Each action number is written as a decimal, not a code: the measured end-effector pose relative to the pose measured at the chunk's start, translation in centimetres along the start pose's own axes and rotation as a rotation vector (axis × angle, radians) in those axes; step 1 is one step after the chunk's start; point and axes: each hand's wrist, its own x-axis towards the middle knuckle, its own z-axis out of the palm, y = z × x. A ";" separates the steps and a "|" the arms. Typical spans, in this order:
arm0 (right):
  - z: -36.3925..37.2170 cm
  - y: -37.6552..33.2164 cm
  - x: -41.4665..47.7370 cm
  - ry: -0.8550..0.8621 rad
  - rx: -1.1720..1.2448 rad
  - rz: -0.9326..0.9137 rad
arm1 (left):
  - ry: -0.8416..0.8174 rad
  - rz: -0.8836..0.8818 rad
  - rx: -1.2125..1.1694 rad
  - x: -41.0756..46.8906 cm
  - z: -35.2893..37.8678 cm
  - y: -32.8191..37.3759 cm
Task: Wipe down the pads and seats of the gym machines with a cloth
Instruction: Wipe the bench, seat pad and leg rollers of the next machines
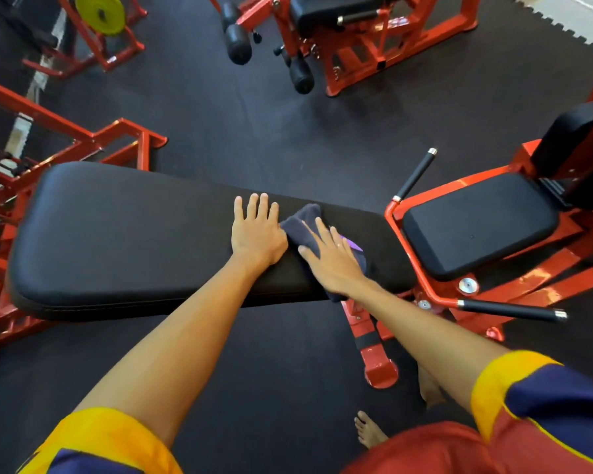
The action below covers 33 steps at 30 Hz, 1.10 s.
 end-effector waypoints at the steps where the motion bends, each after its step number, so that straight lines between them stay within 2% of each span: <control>1: -0.3 0.6 -1.3 0.008 0.017 0.002 | 0.004 -0.008 -0.011 0.4 0.1 0.1; 4: -0.6 3.7 -2.2 0.035 0.038 0.085 | 0.021 -0.034 -0.034 1.2 0.3 0.4; 9: -2.4 2.1 7.6 -0.044 0.044 0.251 | 0.043 -0.045 -0.027 2.3 -0.1 1.1; 12: -1.8 -0.6 10.9 -0.027 0.080 0.148 | 0.043 -0.060 -0.011 2.3 0.3 1.1; 16: -1.5 1.2 7.4 0.037 0.077 -0.073 | 0.043 -0.075 0.017 3.2 0.6 1.6; 17: -1.4 2.6 6.7 0.057 0.066 -0.071 | 0.047 -0.082 0.025 3.6 0.6 1.8; 22: -2.8 5.3 10.1 0.063 0.075 0.203 | 0.017 -0.104 0.082 4.5 0.9 2.7; 24: -3.6 3.6 13.2 0.060 0.043 0.177 | 0.015 -0.112 0.098 4.8 0.8 2.7; 29: -3.4 -0.9 16.0 -0.003 0.049 -0.072 | 0.030 -0.111 0.101 5.3 1.0 2.8; 31: -3.7 1.0 16.5 -0.036 0.011 -0.045 | 0.027 -0.117 0.099 5.3 1.0 2.8; 33: -4.5 4.5 17.8 -0.061 -0.041 0.068 | 0.033 -0.120 0.097 5.4 1.0 2.9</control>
